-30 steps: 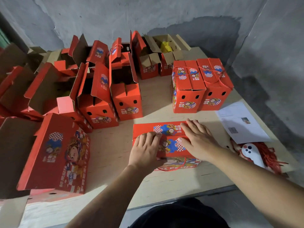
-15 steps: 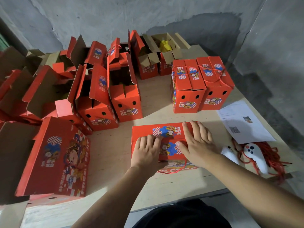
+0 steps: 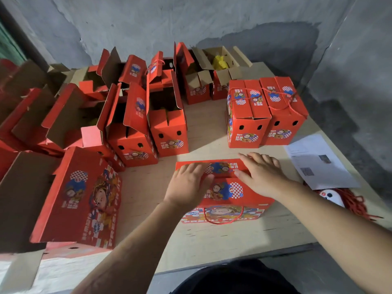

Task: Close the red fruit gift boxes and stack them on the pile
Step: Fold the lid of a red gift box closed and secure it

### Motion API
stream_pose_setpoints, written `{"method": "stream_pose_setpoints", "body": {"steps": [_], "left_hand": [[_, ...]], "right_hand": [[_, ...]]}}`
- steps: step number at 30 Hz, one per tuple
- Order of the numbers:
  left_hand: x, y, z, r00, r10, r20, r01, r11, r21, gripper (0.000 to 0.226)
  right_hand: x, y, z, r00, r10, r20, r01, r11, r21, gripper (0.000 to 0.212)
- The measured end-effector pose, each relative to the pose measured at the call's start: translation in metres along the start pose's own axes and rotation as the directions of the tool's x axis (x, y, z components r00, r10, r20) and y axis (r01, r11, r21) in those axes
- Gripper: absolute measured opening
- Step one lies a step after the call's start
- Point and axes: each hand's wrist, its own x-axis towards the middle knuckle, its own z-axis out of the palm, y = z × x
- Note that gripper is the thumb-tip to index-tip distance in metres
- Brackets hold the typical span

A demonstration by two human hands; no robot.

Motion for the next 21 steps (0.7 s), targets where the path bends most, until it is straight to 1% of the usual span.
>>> {"method": "stream_pose_setpoints", "body": {"steps": [1,3,4,6,8,9,10,12,13,14,16,18,19,21], "left_hand": [[0.005,-0.005,-0.002,1.000,-0.007,-0.009,0.007,0.999,0.037,0.061],[0.008,-0.012,0.001,0.995,-0.049,0.082,0.042,0.995,0.088,0.066],[0.009,-0.013,0.005,0.990,-0.068,0.122,0.059,0.995,0.084,0.070],[0.010,-0.016,0.010,0.989,-0.080,0.121,0.073,0.995,0.063,0.074],[0.019,-0.022,0.005,0.990,-0.069,0.123,0.058,0.994,0.093,0.079],[0.026,-0.026,0.000,0.986,-0.063,0.153,0.046,0.992,0.116,0.085],[0.033,-0.029,-0.006,0.979,-0.058,0.193,0.033,0.991,0.132,0.094],[0.042,-0.031,-0.013,0.964,-0.035,0.265,-0.006,0.988,0.151,0.108],[0.044,-0.030,-0.013,0.958,-0.017,0.287,-0.034,0.984,0.173,0.110],[0.045,-0.027,-0.011,0.956,-0.004,0.292,-0.058,0.977,0.204,0.110],[0.043,-0.023,-0.006,0.963,0.011,0.270,-0.087,0.959,0.271,0.110],[0.040,-0.022,-0.003,0.970,0.029,0.243,-0.111,0.936,0.334,0.111],[0.040,-0.023,-0.002,0.971,0.038,0.237,-0.122,0.928,0.351,0.110],[0.039,-0.024,0.000,0.972,0.036,0.234,-0.120,0.927,0.355,0.107]], "right_hand": [[0.004,0.002,-0.004,0.998,-0.053,0.041,0.051,0.998,0.044,0.071],[0.012,0.006,-0.011,0.984,-0.125,0.123,0.105,0.982,0.156,0.074],[0.016,0.007,-0.015,0.978,-0.143,0.153,0.113,0.976,0.186,0.075],[0.025,0.007,-0.021,0.967,-0.177,0.183,0.145,0.974,0.176,0.075],[0.030,0.005,-0.024,0.953,-0.215,0.212,0.190,0.973,0.133,0.073],[0.030,0.004,-0.023,0.947,-0.230,0.226,0.216,0.973,0.087,0.071],[0.027,0.006,-0.022,0.944,-0.247,0.219,0.254,0.967,-0.001,0.069],[0.016,0.010,-0.011,0.943,-0.298,0.151,0.329,0.907,-0.265,0.065],[0.010,0.011,-0.004,0.944,-0.307,0.118,0.328,0.872,-0.362,0.065],[0.005,0.012,0.002,0.952,-0.291,0.093,0.303,0.864,-0.402,0.067],[0.001,0.012,0.010,0.964,-0.260,0.061,0.261,0.868,-0.422,0.071],[0.005,0.012,0.012,0.954,-0.300,0.017,0.277,0.859,-0.431,0.070],[0.006,0.013,0.012,0.947,-0.322,0.000,0.292,0.859,-0.420,0.069],[0.006,0.016,0.013,0.951,-0.309,0.002,0.289,0.886,-0.363,0.071]]}}
